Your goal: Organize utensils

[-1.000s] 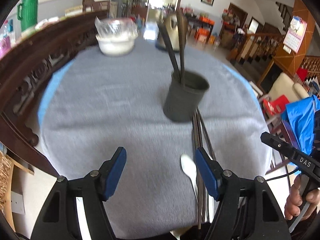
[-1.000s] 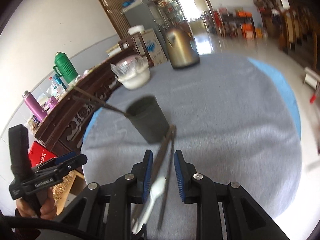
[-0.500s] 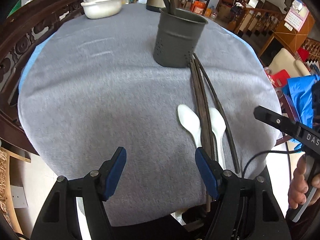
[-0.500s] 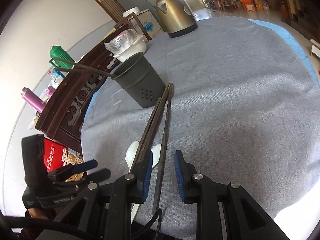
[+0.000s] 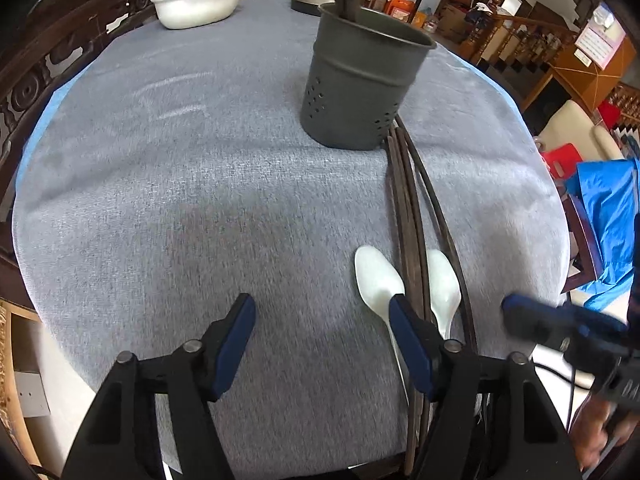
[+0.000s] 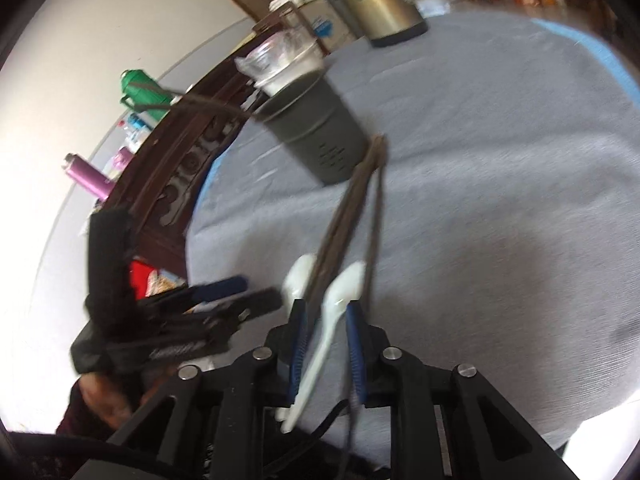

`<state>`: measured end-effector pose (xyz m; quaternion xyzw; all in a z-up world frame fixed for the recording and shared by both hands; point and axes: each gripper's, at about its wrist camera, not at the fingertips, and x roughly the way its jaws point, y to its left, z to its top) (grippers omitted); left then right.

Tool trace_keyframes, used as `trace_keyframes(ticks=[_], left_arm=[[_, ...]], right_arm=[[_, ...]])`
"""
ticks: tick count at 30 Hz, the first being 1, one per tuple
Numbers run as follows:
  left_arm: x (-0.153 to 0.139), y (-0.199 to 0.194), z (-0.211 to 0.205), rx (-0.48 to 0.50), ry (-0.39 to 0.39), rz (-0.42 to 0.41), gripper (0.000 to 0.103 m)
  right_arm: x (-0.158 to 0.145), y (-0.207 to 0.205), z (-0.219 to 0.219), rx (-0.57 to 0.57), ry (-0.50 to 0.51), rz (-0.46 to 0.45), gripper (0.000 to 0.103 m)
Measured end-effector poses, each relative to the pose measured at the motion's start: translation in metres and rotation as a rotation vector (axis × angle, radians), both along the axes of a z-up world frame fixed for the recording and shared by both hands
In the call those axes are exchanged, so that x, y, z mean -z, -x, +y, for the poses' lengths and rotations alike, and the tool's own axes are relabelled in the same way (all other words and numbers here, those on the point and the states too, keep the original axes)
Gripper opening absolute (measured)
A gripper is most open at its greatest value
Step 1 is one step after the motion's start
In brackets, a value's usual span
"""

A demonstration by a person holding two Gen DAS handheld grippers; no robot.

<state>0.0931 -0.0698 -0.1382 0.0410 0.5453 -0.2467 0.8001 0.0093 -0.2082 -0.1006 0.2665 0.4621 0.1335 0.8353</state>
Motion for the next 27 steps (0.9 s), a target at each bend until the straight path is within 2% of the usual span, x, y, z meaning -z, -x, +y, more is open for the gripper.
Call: trace_keyframes(ticks=[7,13,19,25,27], left_arm=[[-0.001,-0.008,-0.009,0.034,0.023,0.007,0.046],[0.001,-0.014,-0.019,0.034,0.006,-0.015,0.046],[0.002,-0.020,-0.019,0.024,-0.009,-0.014,0.046],[0.000,-0.019,-0.012,0.025,0.016,0.007,0.046],[-0.004,-0.016,-0.015,0.041,0.025,0.002,0.046]], right_arm=[[0.020,-0.015,0.016,-0.017,0.016,0.098,0.014],[0.027,-0.021,0.025,-0.010,0.118,0.124,0.014],[0.021,-0.030,0.037,0.011,0.325,0.082,0.014],[0.020,-0.035,0.027,0.044,0.307,0.111,0.015],[0.019,-0.039,0.031,0.020,0.291,0.115,0.016]])
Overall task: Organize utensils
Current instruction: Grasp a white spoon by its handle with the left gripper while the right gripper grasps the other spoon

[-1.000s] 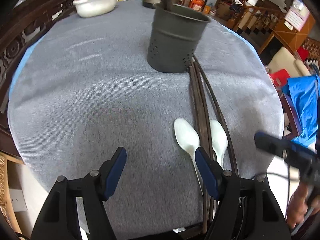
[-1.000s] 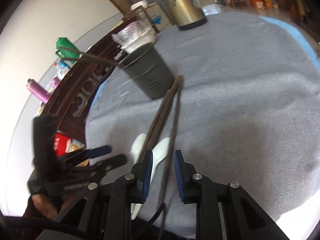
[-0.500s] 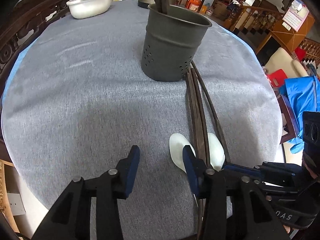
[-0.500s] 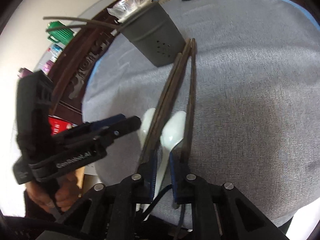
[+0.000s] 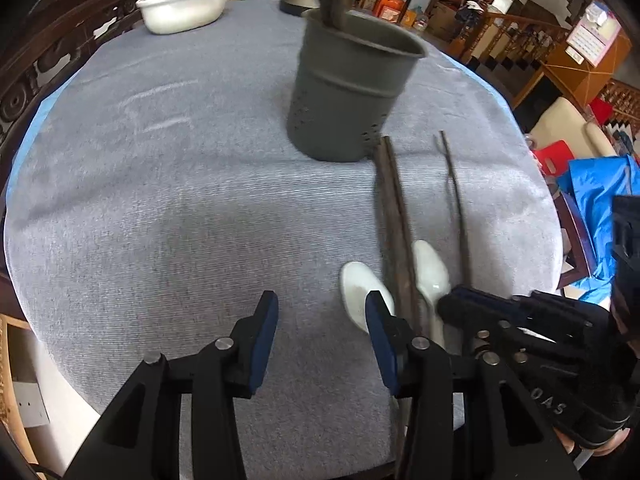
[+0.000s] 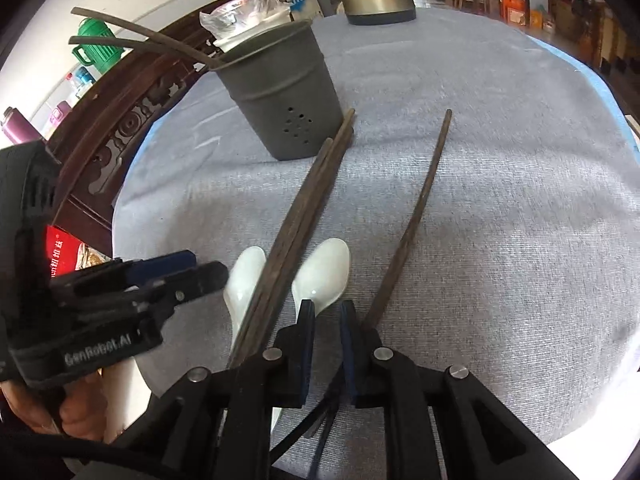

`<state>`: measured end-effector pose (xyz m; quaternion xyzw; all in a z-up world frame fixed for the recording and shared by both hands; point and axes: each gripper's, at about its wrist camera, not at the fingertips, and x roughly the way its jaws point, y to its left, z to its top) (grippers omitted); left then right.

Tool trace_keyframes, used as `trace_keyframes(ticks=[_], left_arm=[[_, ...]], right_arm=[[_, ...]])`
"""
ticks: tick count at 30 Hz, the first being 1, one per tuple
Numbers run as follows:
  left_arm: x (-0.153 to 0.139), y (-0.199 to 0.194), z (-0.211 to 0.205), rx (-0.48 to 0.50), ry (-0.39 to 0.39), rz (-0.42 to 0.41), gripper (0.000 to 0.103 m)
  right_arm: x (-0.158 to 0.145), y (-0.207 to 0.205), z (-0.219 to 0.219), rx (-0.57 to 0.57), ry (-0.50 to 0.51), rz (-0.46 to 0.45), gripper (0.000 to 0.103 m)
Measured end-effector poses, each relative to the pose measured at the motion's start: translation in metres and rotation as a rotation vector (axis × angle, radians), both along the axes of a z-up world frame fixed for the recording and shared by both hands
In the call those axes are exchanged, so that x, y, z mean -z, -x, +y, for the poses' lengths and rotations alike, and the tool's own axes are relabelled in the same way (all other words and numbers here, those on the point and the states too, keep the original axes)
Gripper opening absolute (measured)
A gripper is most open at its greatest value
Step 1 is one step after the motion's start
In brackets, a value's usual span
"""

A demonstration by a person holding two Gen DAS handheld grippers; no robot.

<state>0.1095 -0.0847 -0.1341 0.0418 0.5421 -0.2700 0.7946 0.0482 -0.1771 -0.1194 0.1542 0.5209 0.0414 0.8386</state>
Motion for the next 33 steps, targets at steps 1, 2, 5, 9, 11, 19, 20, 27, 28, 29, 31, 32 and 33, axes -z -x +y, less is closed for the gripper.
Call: trace_keyframes(ticks=[1,2,5,9,11,19,20,27,28,29,31,32,33], left_arm=[[-0.003,0.001,-0.001,0.006,0.010,-0.002,0.046],[-0.004,0.001,-0.001,0.012,0.016,-0.005,0.046],[0.000,-0.001,-0.006,0.022,-0.027,-0.011,0.046],[0.008,-0.006,-0.002,0.014,-0.013,0.037,0.046],[0.009,-0.006,-0.005,0.026,-0.014,0.043,0.046],[0.011,-0.009,-0.023,0.044,-0.010,0.067,0.046],[0.012,-0.010,-0.025,0.048,-0.017,0.064,0.046],[0.017,-0.008,-0.031,0.070,-0.042,0.018,0.033],[0.016,-0.009,-0.025,0.070,-0.036,0.021,0.030],[0.016,-0.011,-0.022,0.068,-0.035,0.023,0.022],[0.018,-0.015,-0.016,0.066,-0.034,0.027,0.017],[0.018,-0.017,-0.012,0.061,-0.043,0.027,0.014],[0.018,-0.019,-0.009,0.060,-0.046,0.030,0.014]], right_arm=[[-0.001,-0.002,0.003,-0.005,0.004,-0.004,0.016],[-0.004,-0.001,0.005,-0.009,0.018,-0.015,0.016],[-0.005,-0.004,0.012,-0.036,0.067,-0.008,0.017],[-0.002,-0.007,0.014,-0.055,0.042,0.015,0.018],[0.000,-0.006,0.013,-0.065,0.056,0.022,0.025],[0.002,-0.019,0.007,-0.043,0.077,0.014,0.029],[0.002,-0.021,0.006,-0.042,0.089,0.013,0.029],[0.003,-0.031,-0.006,-0.019,0.140,-0.001,0.029],[0.003,-0.032,-0.011,-0.006,0.140,0.000,0.029],[0.003,-0.034,-0.018,0.010,0.138,0.002,0.029],[0.003,-0.038,-0.028,0.020,0.115,0.010,0.029],[0.003,-0.040,-0.030,0.017,0.109,0.018,0.029],[0.002,-0.042,-0.031,0.010,0.111,0.032,0.029]])
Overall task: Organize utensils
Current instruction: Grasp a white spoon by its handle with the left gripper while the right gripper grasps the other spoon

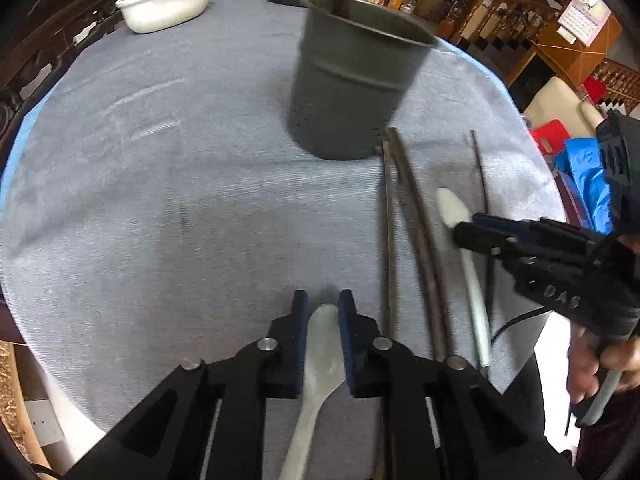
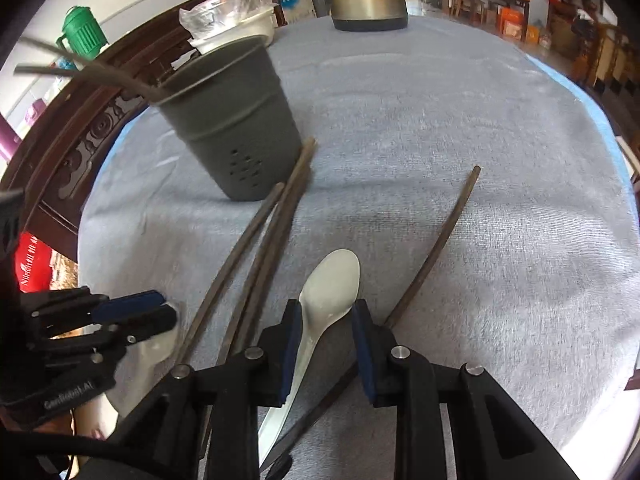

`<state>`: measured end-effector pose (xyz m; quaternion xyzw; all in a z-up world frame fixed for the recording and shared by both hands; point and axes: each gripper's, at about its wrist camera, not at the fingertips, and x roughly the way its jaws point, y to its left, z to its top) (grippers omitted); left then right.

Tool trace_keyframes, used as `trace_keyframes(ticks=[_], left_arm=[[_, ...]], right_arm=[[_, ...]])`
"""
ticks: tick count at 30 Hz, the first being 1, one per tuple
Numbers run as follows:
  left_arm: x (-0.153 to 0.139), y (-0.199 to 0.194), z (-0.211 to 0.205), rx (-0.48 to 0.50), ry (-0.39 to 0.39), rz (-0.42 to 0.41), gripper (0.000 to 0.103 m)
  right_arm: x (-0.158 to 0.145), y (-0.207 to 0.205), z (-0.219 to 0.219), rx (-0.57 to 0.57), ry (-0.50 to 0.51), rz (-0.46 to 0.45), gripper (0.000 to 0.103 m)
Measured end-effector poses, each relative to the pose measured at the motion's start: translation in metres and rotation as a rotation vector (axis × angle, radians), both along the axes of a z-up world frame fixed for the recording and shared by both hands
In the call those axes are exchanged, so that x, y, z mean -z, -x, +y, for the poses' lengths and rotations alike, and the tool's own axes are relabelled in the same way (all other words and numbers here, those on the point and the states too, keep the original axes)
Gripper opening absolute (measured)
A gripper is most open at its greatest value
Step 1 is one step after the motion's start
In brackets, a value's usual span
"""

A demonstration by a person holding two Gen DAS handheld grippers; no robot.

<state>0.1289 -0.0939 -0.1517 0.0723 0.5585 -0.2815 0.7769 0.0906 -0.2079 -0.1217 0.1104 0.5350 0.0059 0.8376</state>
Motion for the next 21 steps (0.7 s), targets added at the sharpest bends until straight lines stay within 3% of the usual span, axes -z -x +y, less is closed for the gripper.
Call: trace_keyframes(ticks=[6,9,12,16,17,21], left_arm=[[-0.002,-0.012,0.018,-0.038,0.001,0.017,0.016],[0.000,-0.019,0.024,-0.053,-0.012,0.032,0.030],[0.000,-0.022,0.023,-0.044,-0.009,0.037,0.032],[0.003,-0.027,0.018,-0.038,-0.011,0.036,0.032],[0.004,-0.028,0.019,-0.033,-0.009,0.036,0.032],[0.007,-0.035,0.027,-0.040,-0.002,0.038,0.008]], right_arm=[[-0.001,-0.014,0.003,-0.012,0.019,0.079,0.030],[-0.001,-0.023,0.003,0.003,0.025,0.114,0.030],[-0.001,-0.032,0.005,-0.005,0.050,0.135,0.033],[-0.001,-0.041,0.014,-0.044,0.077,0.129,0.046],[0.000,-0.042,0.015,-0.053,0.091,0.129,0.046],[0.000,-0.047,0.021,-0.089,0.145,0.143,0.035]])
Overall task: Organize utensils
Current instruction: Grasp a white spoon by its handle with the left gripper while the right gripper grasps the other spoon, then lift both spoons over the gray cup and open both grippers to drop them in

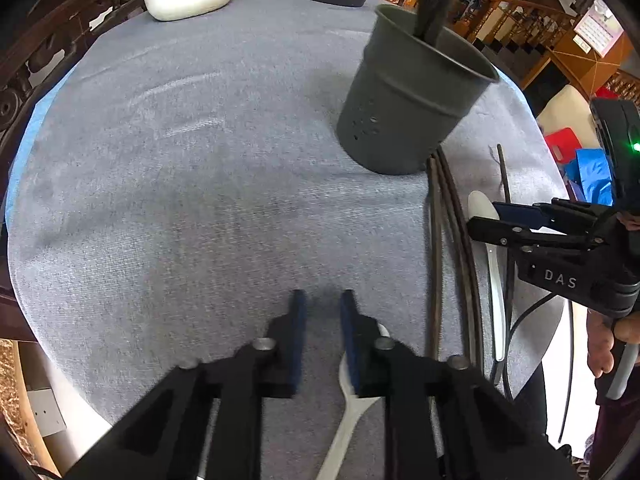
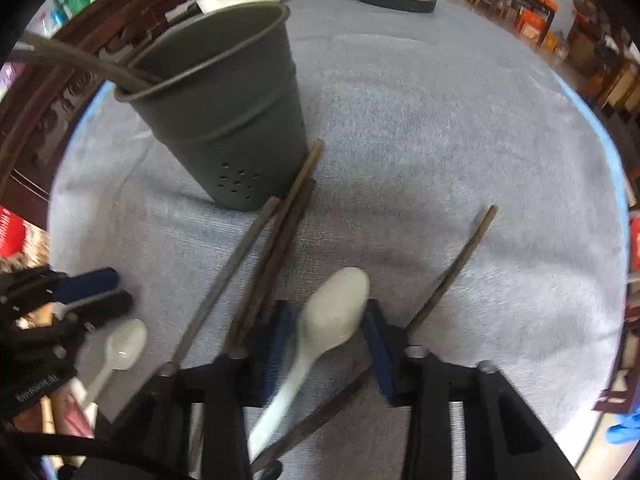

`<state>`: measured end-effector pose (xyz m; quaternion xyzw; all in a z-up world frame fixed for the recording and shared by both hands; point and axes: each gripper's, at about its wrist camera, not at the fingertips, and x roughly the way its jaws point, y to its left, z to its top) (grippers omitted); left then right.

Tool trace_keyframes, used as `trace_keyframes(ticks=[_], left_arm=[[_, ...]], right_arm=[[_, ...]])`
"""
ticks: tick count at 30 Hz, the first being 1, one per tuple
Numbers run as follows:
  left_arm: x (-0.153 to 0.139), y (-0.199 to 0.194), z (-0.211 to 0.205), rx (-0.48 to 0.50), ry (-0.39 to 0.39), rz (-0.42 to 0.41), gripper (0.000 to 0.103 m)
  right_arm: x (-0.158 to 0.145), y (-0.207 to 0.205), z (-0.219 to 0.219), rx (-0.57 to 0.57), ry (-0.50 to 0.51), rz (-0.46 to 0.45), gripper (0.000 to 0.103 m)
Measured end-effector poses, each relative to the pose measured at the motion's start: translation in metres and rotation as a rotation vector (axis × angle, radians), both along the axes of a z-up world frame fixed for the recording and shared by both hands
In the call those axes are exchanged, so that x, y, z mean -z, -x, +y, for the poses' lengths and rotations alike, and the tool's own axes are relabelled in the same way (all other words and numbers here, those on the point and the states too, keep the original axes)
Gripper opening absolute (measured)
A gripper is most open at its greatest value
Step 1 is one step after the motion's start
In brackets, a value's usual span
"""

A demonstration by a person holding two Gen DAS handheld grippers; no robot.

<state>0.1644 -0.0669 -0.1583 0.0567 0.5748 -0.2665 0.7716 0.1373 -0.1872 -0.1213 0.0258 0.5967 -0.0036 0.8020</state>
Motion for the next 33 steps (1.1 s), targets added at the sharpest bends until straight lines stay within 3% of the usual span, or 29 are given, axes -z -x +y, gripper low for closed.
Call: trace_keyframes(ticks=[4,10,12,14,15,19,25,30,33], left_arm=[[0.001,-0.010,0.019,-0.030,0.053,0.034,0.006],[-0.027,-0.001,0.036,0.016,0.083,-0.032,0.006],[-0.033,0.011,0.040,0.046,0.062,-0.046,0.017],[-0.034,0.022,0.037,0.089,0.034,-0.074,0.045],[-0.032,0.025,0.032,0.103,0.013,-0.082,0.055],[-0.008,0.025,0.015,0.149,-0.088,-0.049,0.055],[0.000,0.024,0.008,0.186,-0.113,-0.089,0.029],[-0.005,0.016,0.015,0.173,-0.079,-0.098,0.029],[-0.024,0.006,0.028,0.118,-0.010,-0.143,0.029]], right_arm=[[-0.002,0.000,-0.008,0.005,-0.036,-0.006,0.033],[-0.024,0.014,-0.037,0.095,-0.150,-0.125,0.032],[-0.031,0.023,-0.048,0.116,-0.171,-0.168,0.032],[-0.036,0.032,-0.054,0.141,-0.193,-0.200,0.032],[-0.038,0.038,-0.058,0.158,-0.210,-0.212,0.032],[-0.042,0.057,-0.058,0.165,-0.238,-0.228,0.032],[-0.047,0.077,-0.054,0.160,-0.232,-0.248,0.032],[-0.062,0.080,-0.056,0.154,-0.223,-0.304,0.032],[-0.075,0.075,-0.056,0.169,-0.216,-0.369,0.032]])
